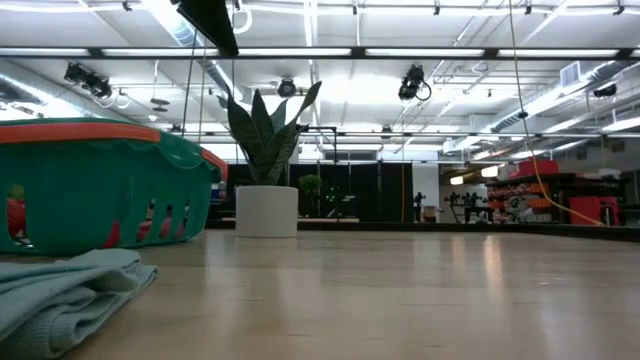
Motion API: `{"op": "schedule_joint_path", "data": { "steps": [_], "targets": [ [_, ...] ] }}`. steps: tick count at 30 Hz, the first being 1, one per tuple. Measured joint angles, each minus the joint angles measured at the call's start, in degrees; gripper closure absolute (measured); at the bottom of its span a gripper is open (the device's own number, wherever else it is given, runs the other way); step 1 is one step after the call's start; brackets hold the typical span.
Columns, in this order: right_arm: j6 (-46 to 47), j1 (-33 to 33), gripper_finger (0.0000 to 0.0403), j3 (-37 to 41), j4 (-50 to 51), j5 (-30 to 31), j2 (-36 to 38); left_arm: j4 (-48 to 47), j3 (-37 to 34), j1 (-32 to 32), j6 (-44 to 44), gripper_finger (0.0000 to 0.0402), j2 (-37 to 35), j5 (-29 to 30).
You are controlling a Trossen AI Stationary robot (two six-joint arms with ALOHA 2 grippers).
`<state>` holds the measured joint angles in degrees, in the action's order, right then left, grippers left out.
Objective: Pick and placing Produce into tupperware
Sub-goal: Put the green bell pepper into the blue basket
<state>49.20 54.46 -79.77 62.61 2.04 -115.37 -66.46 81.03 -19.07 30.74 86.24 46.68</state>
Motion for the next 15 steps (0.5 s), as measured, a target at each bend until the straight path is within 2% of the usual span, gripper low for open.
{"op": "schedule_joint_path", "data": {
  "steps": [7, 15],
  "targets": [
    [-3.28, -1.62, 0.014, 2.21, 0.8, 1.54, 0.0, 0.01, 0.0, 0.0, 0.0, 0.0239, 0.0, 0.0],
    [-5.38, -3.09, 0.014, 1.6, 5.45, 0.41, 0.0, 0.0, 0.0, 0.0, 0.0, 0.0239, -0.01, 0.0]
  ]
}}
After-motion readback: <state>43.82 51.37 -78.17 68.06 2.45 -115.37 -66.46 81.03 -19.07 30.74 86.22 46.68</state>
